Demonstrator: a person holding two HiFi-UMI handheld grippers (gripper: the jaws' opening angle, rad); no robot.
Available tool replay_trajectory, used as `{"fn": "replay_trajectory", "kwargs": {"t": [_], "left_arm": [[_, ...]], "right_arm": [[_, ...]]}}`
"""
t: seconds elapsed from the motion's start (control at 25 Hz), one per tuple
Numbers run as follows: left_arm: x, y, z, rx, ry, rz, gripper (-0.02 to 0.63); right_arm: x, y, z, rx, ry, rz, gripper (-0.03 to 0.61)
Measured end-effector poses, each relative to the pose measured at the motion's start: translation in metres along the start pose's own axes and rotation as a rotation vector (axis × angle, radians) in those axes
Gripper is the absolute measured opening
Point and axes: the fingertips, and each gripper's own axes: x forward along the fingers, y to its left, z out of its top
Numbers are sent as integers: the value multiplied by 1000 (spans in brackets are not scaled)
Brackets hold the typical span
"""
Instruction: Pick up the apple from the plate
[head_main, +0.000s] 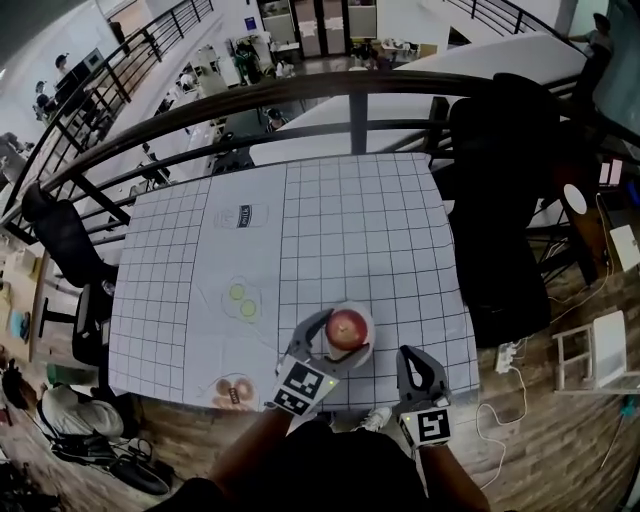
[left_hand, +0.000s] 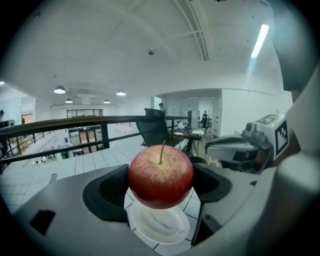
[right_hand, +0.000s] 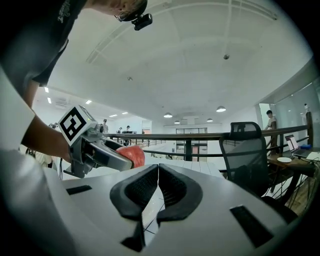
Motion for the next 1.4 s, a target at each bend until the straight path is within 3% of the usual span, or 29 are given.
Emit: {"fn": "replay_trajectory", "kwargs": {"t": [0.36, 0.84, 1.4], "left_arm": [[-33, 8, 41, -9, -70, 87, 397], [-50, 10, 42, -12, -115, 138, 397], [-53, -3, 56, 12, -181, 95, 397]], "right_arm": [[27, 6, 37, -37, -80, 35, 23], [42, 23, 62, -98, -133, 88, 23], [46, 19, 63, -51, -109, 88, 23]]}}
